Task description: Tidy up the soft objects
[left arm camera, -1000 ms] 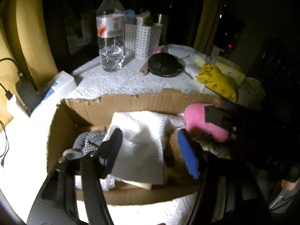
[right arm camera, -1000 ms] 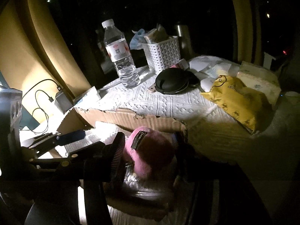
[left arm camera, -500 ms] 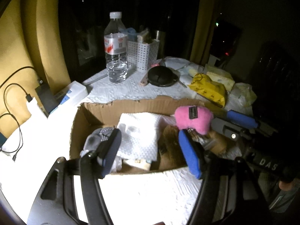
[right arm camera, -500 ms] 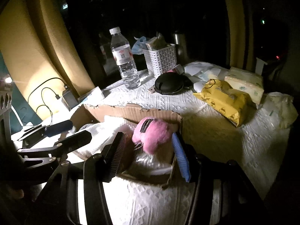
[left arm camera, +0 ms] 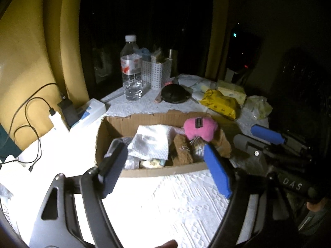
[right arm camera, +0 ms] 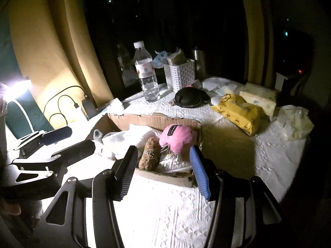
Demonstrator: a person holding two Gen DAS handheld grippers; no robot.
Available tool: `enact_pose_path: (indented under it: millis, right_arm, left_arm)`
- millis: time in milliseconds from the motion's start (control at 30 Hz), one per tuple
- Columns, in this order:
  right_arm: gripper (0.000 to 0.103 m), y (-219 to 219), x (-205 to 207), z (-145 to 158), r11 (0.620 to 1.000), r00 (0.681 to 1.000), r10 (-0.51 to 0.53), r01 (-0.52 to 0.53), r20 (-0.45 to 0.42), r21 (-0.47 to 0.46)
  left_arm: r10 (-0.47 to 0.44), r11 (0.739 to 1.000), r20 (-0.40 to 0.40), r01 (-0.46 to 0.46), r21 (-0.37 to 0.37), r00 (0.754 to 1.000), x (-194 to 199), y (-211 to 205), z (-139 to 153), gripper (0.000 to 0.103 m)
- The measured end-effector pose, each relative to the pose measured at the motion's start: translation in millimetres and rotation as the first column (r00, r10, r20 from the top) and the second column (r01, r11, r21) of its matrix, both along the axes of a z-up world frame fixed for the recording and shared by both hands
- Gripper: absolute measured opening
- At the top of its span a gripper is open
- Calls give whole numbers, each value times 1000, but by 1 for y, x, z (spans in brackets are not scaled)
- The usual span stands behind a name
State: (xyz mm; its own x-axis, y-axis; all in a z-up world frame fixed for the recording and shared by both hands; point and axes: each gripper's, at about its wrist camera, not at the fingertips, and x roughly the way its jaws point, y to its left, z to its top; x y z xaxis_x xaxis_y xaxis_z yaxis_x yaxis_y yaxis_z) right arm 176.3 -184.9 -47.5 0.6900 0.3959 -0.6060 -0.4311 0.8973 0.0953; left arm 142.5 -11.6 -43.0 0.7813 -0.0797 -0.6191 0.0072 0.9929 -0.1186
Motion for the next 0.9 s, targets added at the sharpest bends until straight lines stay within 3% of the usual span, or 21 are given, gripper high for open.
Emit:
enact_pose_path:
  millis: [200,367,500,900]
  right_arm:
    - [55,-3,-26,16,1000,999,-13,13,37,-1]
    - [63,-6,-46,31,1000,997,-24,24,71,6]
    - [65,-8,-61,45,999,995,-35,35,96,6]
    - [71,-13,-81,79,998,987,-69,67,143,15]
  left_arm:
    - [0,1000,29,0,2,1000,-23,0,16,78]
    - [-4,1000,59,3,13,998,-40,-3,30,78]
    - [2,1000,85,-3,12,996,-51,-2,43,93]
    - [-8,999,118,2,51,993,-63,-5,78,94]
